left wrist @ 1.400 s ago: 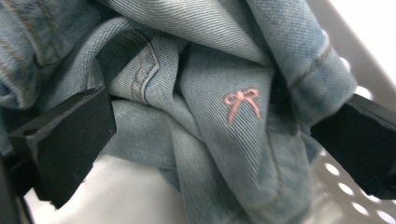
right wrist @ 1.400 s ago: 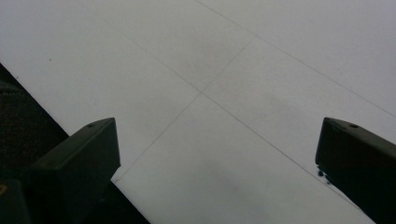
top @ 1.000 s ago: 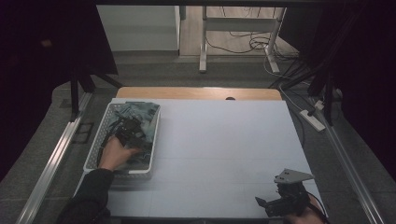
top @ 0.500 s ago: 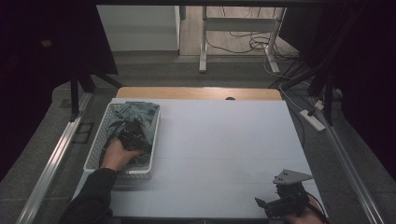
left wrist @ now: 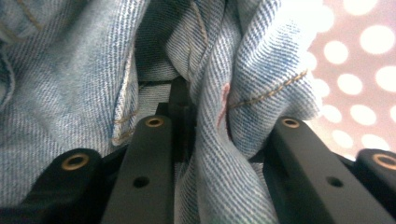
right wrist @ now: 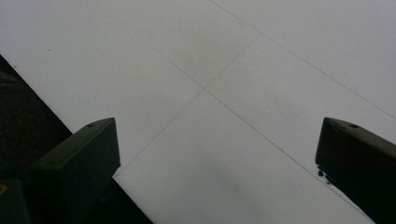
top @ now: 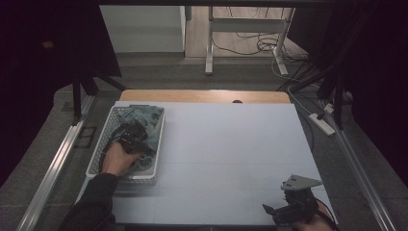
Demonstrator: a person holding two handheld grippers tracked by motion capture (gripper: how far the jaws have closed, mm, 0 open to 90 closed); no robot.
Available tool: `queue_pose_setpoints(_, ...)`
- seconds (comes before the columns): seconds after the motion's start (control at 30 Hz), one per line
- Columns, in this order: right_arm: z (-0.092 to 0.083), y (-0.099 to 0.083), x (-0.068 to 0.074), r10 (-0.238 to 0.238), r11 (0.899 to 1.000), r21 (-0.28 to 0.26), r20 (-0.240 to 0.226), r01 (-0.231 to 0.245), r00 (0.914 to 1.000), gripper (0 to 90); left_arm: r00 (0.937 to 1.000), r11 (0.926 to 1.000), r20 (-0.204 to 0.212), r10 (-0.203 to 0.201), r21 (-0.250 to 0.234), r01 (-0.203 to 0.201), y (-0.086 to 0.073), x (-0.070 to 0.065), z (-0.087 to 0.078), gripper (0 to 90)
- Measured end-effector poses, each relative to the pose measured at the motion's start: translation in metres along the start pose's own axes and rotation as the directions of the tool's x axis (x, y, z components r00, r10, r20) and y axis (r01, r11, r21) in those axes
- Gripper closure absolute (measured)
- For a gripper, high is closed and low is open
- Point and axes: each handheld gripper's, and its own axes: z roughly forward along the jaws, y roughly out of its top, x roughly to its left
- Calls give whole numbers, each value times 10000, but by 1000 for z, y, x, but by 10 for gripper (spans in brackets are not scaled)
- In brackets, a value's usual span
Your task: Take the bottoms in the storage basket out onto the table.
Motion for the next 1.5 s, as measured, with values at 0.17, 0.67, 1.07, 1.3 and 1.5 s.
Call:
queue_pose_setpoints(0.17,0,0,1,-71,10000,-17,-24,71,10000,1,9996,9996,259,-79,-271,86,-2,4,-10,728)
queue_pose_setpoints(0.67,-1,0,1,-98,10000,-12,-32,98,9999,0,9972,9779,602,449,-2066,-315,-15,-1,-66,730)
queue_pose_setpoints(1.07,1,1,0,71,10000,57,-19,-71,10000,1,9958,9605,576,707,-2734,-524,-13,-3,-94,730)
queue_pose_setpoints(1.3,1,1,0,75,9999,71,-5,-75,10000,1,9947,9495,299,987,-3020,-852,-5,-8,-121,730)
queue_pose_setpoints(1.5,1,1,0,45,10000,68,2,-45,10000,1,9926,9373,222,1195,-3321,-1055,4,-11,-145,731)
